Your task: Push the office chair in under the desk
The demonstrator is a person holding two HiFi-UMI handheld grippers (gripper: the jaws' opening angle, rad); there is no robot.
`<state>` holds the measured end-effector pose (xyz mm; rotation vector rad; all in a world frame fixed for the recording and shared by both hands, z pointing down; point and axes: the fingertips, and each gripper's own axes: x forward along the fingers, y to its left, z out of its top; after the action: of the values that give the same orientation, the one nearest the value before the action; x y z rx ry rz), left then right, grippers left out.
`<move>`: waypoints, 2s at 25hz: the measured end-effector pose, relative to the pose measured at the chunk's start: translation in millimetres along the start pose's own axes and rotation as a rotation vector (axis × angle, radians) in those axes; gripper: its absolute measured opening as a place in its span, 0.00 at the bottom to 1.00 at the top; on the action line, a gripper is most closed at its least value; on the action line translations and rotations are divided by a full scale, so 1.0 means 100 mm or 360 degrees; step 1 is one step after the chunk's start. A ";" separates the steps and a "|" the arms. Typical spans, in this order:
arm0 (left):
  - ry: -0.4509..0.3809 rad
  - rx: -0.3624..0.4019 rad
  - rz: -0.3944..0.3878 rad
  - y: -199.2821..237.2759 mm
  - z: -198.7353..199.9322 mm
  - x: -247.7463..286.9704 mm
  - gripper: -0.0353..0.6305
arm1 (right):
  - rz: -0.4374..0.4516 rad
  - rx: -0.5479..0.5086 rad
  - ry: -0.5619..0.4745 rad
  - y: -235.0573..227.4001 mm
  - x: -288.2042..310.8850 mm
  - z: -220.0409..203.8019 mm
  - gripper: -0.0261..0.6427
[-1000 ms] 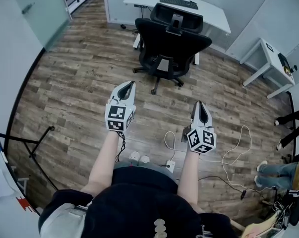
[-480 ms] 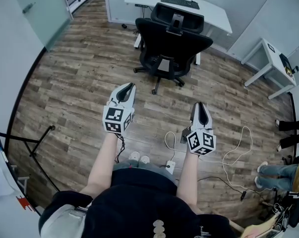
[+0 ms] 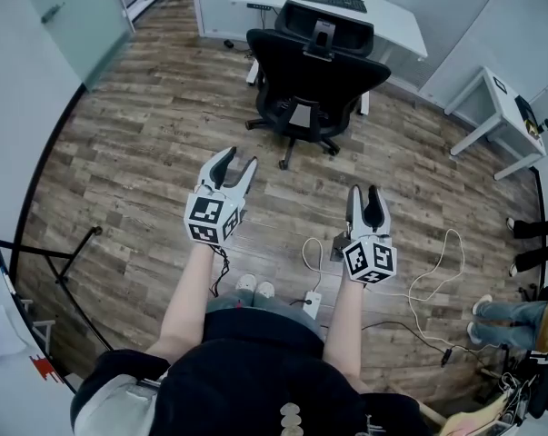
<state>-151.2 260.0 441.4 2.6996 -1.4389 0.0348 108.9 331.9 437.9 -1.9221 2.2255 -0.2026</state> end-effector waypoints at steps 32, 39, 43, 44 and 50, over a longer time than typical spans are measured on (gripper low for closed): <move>-0.0050 0.0050 0.0094 0.69 -0.05 1.48 0.36 | -0.0040 -0.0030 0.0016 -0.84 1.47 -0.13 0.31; -0.0010 0.0093 0.0074 1.13 0.05 2.23 0.36 | -0.0045 -0.0037 0.0029 -0.95 2.34 -0.11 0.31; -0.0010 0.0151 0.0043 1.32 0.15 2.68 0.36 | -0.0047 -0.0076 0.0021 -1.00 2.81 -0.04 0.31; -0.0010 0.0168 0.0033 1.37 0.18 2.81 0.36 | -0.0051 -0.0079 0.0013 -1.02 2.93 -0.02 0.31; 0.0002 0.0233 -0.0041 1.68 0.41 3.63 0.36 | -0.0090 -0.0074 -0.0038 -1.22 3.73 0.19 0.31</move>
<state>-88.5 -137.4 432.6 2.8325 -1.4553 0.1455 179.1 -54.0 426.1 -2.0024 2.1811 -0.1363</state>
